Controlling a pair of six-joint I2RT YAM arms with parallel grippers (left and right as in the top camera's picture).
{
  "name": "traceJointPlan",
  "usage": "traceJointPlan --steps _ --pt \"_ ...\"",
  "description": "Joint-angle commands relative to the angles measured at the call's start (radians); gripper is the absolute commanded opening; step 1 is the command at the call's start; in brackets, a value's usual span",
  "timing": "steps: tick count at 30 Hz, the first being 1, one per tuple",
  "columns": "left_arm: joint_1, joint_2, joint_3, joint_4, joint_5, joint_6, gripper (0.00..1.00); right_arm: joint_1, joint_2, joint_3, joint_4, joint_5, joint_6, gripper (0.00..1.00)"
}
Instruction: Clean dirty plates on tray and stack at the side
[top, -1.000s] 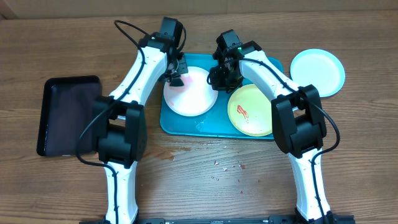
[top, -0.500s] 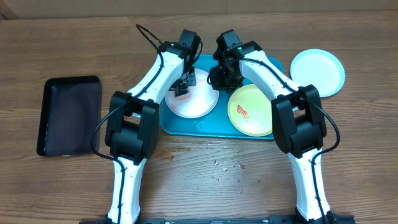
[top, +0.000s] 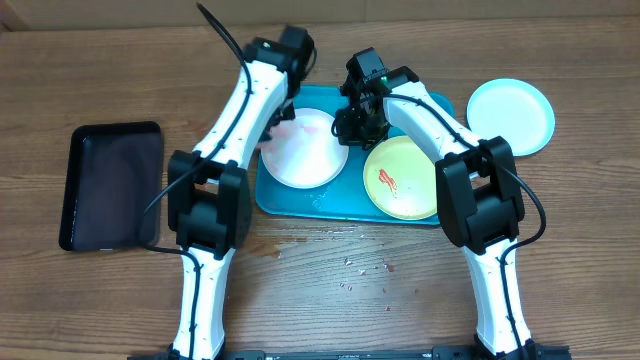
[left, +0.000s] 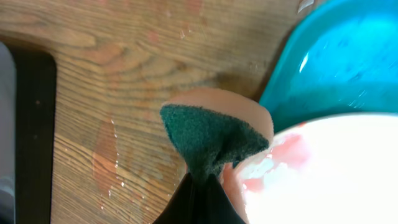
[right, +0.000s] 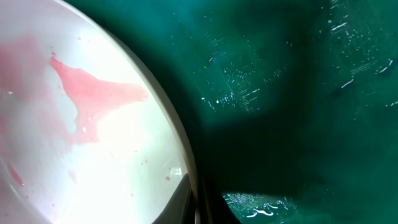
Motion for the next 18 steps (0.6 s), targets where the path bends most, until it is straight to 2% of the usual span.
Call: traceJointPlan --steps 1,5,11,12,13,14,16,18 --pt "0.057 -0.113 0.068 -0.021 0.119 -0.062 0.04 -0.008 0.009 0.023 -0.052 0.053 -0.003 0.04" --pt "0.166 -0.238 0.068 -0.089 0.217 -0.097 0.04 -0.007 -0.036 0.105 -0.112 0.059 -0.008 0.04" --pt "0.346 -0.293 0.065 -0.266 0.142 -0.086 0.04 0.048 -0.158 0.169 -0.151 0.318 -0.008 0.04" --pt "0.379 -0.293 0.053 -0.28 0.139 -0.086 0.04 0.08 -0.202 0.17 -0.153 0.435 -0.008 0.04" --pt "0.406 -0.293 0.043 -0.284 0.142 -0.087 0.04 0.087 -0.212 0.17 -0.153 0.465 -0.008 0.04" --pt "0.456 -0.293 0.023 -0.281 0.161 -0.103 0.04 0.135 -0.254 0.17 -0.152 0.626 -0.008 0.04" --pt "0.502 -0.293 -0.001 -0.267 0.186 -0.109 0.05 0.184 -0.282 0.17 -0.151 0.793 -0.013 0.04" --pt "0.545 -0.293 -0.029 -0.254 0.199 -0.109 0.04 0.246 -0.301 0.17 -0.152 0.97 -0.073 0.04"
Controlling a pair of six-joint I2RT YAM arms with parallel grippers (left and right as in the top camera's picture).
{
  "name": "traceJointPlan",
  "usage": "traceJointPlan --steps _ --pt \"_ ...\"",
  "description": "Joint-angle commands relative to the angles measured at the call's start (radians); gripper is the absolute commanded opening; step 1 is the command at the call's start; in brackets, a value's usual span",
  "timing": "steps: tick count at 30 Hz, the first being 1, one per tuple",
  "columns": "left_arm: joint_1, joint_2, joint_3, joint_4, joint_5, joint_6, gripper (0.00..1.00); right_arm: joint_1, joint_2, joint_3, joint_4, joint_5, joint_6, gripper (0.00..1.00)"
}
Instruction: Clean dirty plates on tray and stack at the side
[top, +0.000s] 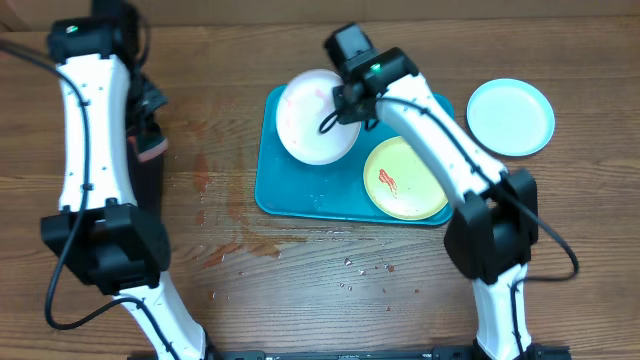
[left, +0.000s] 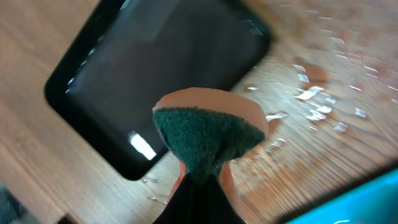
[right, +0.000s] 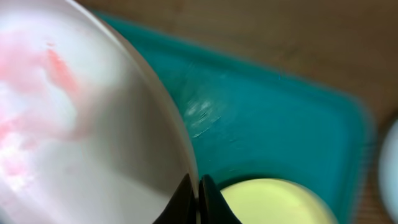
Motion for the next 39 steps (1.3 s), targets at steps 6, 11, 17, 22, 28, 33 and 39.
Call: traceJointPlan --steps 6,11,17,22,28,33,39 --pt "0.168 0.002 -0.148 0.088 0.089 -0.029 0.04 0.265 -0.091 0.039 0.026 0.809 -0.277 0.04" --pt "0.232 0.002 -0.22 0.143 0.168 -0.028 0.04 0.36 -0.091 0.039 0.147 1.101 -0.497 0.04" --pt "0.25 0.002 -0.226 0.152 0.178 -0.024 0.04 0.392 -0.091 0.039 0.257 1.206 -0.584 0.04" --pt "0.249 0.002 -0.226 0.153 0.178 -0.013 0.04 0.199 -0.079 0.032 0.011 0.263 -0.168 0.04" --pt "0.249 0.002 -0.226 0.153 0.179 -0.013 0.04 -0.224 -0.085 0.032 -0.074 -0.178 0.082 0.04" --pt "0.247 0.002 -0.226 0.162 0.195 -0.013 0.04 -0.671 -0.061 0.032 -0.179 -0.445 0.1 0.04" --pt "0.247 0.002 -0.226 0.165 0.204 -0.013 0.04 -0.92 -0.032 -0.035 -0.128 -0.446 0.1 0.04"
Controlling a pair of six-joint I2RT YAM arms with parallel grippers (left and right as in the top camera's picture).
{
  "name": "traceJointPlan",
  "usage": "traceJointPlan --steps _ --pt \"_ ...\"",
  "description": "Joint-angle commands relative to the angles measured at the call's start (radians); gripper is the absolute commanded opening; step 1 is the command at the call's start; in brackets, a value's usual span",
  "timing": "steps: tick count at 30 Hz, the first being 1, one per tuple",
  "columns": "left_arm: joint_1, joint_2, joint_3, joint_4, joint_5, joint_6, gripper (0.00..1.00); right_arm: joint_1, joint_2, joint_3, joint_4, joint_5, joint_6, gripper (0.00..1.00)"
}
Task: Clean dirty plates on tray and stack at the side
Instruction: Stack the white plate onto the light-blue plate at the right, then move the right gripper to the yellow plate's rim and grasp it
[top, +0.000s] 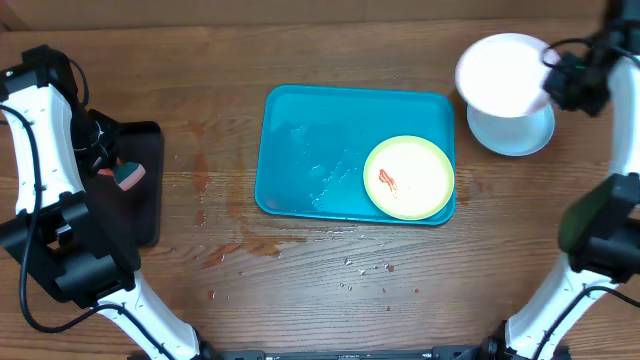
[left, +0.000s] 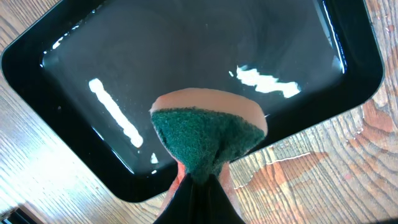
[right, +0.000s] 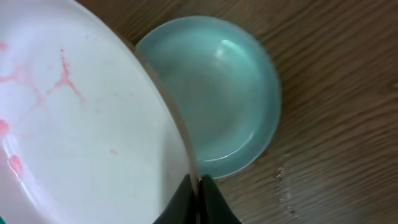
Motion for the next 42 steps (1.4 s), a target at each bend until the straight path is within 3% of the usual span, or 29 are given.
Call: traceJointPlan --steps 1,4,6,10,15,19,25,33,37,42 --pt "-0.003 0.0 0.001 0.003 0.015 0.005 0.04 -0.074 0.027 -0.057 0.045 -0.051 0.012 0.04" --pt "-0.003 0.0 0.001 0.005 0.015 0.005 0.04 -0.099 0.037 -0.115 0.097 -0.051 0.011 0.1" --pt "-0.003 0.0 0.001 0.008 0.015 0.005 0.04 -0.098 0.04 -0.14 0.114 -0.051 0.01 0.29" --pt "-0.003 0.0 0.001 0.011 0.015 0.005 0.04 -0.075 0.043 -0.161 0.116 -0.063 0.007 0.34" --pt "-0.003 0.0 0.001 0.014 0.015 0.005 0.04 0.037 0.043 -0.165 0.075 -0.272 -0.227 0.41" --pt "-0.003 0.0 0.001 0.013 0.015 0.006 0.04 0.158 0.043 -0.169 0.028 -0.257 -0.334 0.48" --pt "-0.003 0.0 0.0 0.013 0.016 0.013 0.04 0.313 0.043 -0.27 0.068 -0.121 -0.342 0.54" --pt "-0.003 0.0 0.0 0.013 0.016 0.013 0.04 0.374 0.044 -0.417 0.165 -0.112 -0.396 0.54" --pt "-0.003 0.0 0.0 0.014 0.016 0.013 0.04 0.374 0.044 -0.454 0.16 -0.111 -0.402 0.39" --pt "-0.011 0.0 0.0 0.016 0.028 0.013 0.04 0.396 0.044 -0.485 0.161 -0.188 -0.4 0.36"
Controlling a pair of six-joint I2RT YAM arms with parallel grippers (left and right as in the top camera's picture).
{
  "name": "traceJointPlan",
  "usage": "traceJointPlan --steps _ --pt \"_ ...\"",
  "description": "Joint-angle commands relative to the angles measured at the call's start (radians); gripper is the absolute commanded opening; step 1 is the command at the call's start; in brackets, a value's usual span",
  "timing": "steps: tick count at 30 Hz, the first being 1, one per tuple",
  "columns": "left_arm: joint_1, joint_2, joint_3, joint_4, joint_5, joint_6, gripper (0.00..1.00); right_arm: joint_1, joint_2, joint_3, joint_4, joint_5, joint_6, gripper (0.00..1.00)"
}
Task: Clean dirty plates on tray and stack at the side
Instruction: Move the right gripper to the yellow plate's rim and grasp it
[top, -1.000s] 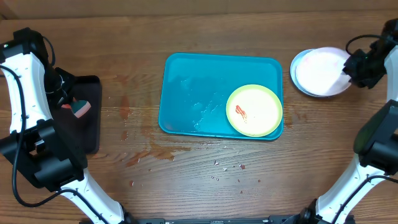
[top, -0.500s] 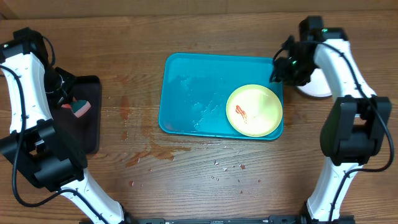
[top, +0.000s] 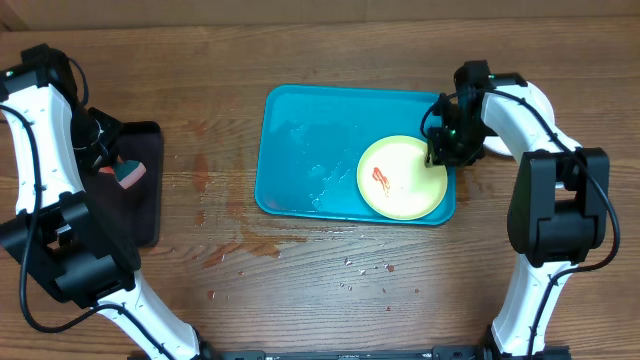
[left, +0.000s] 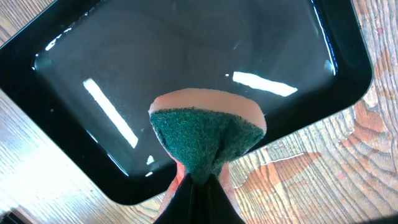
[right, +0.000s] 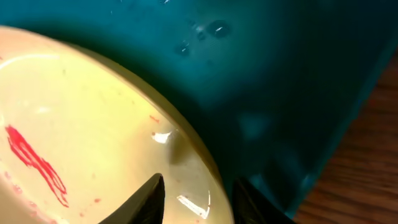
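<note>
A yellow plate (top: 398, 180) with a red smear (right: 36, 165) lies at the right end of the teal tray (top: 310, 140). My right gripper (top: 443, 152) (right: 199, 205) is open at the plate's right rim. One finger is over the plate and the other over the tray beside it. My left gripper (top: 122, 172) (left: 198, 186) is shut on a green sponge (left: 205, 134) with an orange back, above the black tray (left: 186, 56). The white plate does not show clearly behind the right arm.
The black tray (top: 140, 215) sits at the table's left edge, and wet patches (top: 205, 175) mark the wood between it and the teal tray. Small crumbs (top: 365, 270) lie on the wood in front of the teal tray. Water beads (top: 315, 170) wet the teal tray's floor.
My right gripper held the white plate over the light blue plate at the far right. Now it is open at the yellow plate's rim on the tray. The left gripper has barely moved.
First the sponge was at the pink-smeared white plate on the tray, with the right gripper shut on that plate's rim. Then the sponge was by the black tray and the plate held up. Later the plate hung over the light blue plate; now it is released.
</note>
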Motion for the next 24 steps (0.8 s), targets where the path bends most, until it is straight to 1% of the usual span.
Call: traceJointPlan --steps 1,3,4,5,6,12,14,15,19,20,23,24 --pt "-0.021 0.0 0.0 0.011 0.04 0.04 0.04 0.048 0.001 -0.027 0.015 -0.095 0.008 0.35" --pt "-0.041 0.0 0.0 0.041 0.123 0.132 0.04 0.092 0.001 -0.028 0.045 -0.102 0.084 0.35" --pt "-0.056 0.0 0.0 0.056 0.171 0.184 0.04 0.113 0.001 -0.028 0.064 -0.102 0.135 0.33" --pt "-0.072 0.0 0.0 0.066 0.214 0.229 0.04 0.134 0.001 -0.028 0.089 -0.102 0.199 0.29" --pt "-0.096 0.0 0.0 0.073 0.249 0.259 0.04 0.16 0.001 -0.028 0.121 -0.102 0.265 0.22" --pt "-0.261 0.0 0.0 0.078 0.266 0.278 0.04 0.253 0.001 -0.028 0.236 -0.101 0.393 0.14" --pt "-0.319 0.0 0.0 0.079 0.265 0.274 0.04 0.272 0.001 -0.028 0.269 -0.101 0.444 0.05" --pt "-0.353 0.001 0.0 0.08 0.265 0.274 0.04 0.278 0.001 -0.028 0.286 -0.101 0.462 0.04" --pt "-0.484 0.001 -0.026 0.114 0.265 0.27 0.04 0.285 0.001 -0.028 0.337 -0.079 0.502 0.04" --pt "-0.515 0.001 -0.04 0.129 0.263 0.27 0.04 0.285 0.001 -0.028 0.342 -0.079 0.502 0.07" --pt "-0.602 0.002 -0.09 0.196 0.262 0.27 0.04 0.285 0.001 -0.028 0.352 -0.074 0.5 0.13" --pt "-0.639 0.002 -0.113 0.241 0.262 0.269 0.04 0.285 0.001 -0.028 0.357 -0.074 0.497 0.16"
